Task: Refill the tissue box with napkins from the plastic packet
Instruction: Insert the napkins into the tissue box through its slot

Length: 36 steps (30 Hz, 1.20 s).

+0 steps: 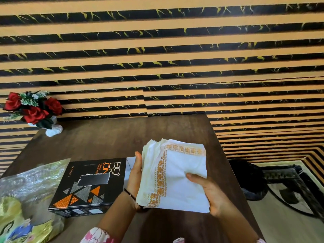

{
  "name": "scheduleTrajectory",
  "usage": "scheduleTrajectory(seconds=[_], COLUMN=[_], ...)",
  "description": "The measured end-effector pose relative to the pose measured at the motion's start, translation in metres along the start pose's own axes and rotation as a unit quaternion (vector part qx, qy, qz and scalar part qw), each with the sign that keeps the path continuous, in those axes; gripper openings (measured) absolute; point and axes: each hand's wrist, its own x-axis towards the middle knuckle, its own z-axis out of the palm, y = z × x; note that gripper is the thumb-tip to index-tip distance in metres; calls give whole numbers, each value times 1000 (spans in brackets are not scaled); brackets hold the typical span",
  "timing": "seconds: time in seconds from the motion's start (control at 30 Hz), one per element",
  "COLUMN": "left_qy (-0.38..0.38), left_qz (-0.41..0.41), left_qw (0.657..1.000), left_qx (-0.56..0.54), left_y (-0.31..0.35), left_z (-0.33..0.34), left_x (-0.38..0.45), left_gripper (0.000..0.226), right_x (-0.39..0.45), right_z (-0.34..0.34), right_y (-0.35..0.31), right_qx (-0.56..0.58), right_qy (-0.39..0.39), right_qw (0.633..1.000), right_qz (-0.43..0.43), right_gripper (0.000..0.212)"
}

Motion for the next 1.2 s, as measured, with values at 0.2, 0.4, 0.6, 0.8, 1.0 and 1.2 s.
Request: scheduleTrajectory(seconds=[0.2,0.4,0.6,0.8,1.0,1.2], left_qy=[-80,-7,-38,15,268,278], left_qz=[-18,42,31,68,343,211], left_qw=[993,965,979,956,694,489], left_qx=[81,257,199,284,574,800], left_y=[6,13,19,32,39,29], left_z=[-10,-15,-19,-30,-65,-113], left_x=[-4,-5,-12,-21,-28,-30], left_gripper=[72,70,64,48,23,75], right_x=[5,1,-2,9,20,12], right_z=[-5,-4,-2,3,27,47], right_y=[-6,-9,-4,6,18,12], right_qx=[-11,21,2,59,-46,14], right_qy=[7,-28,-46,-85,75,38], right_qw=[1000,999,999,995,996,996], right_qz=[-19,-10,1,-13,-1,76], right_gripper=[49,35,45,86,25,25])
